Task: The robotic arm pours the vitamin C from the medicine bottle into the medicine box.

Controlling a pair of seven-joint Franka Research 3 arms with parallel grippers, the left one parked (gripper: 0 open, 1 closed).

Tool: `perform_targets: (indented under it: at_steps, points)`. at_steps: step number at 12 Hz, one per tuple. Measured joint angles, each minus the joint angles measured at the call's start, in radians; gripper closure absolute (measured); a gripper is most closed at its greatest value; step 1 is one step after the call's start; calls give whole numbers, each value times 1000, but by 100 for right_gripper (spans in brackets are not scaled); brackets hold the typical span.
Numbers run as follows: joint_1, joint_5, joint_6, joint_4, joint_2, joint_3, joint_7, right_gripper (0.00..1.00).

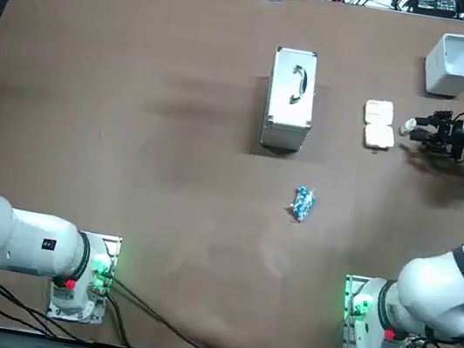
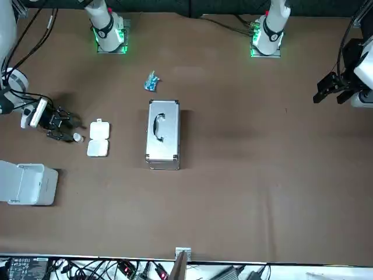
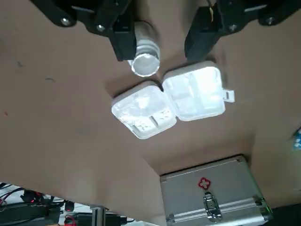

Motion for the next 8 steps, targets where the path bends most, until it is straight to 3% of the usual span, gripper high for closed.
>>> perform_targets:
  at_steps: [4,8]
  points:
    - [3,-60,29,-12,-79,-2,56,33]
    - [39,-146,116,-14,-207,-3,178,33]
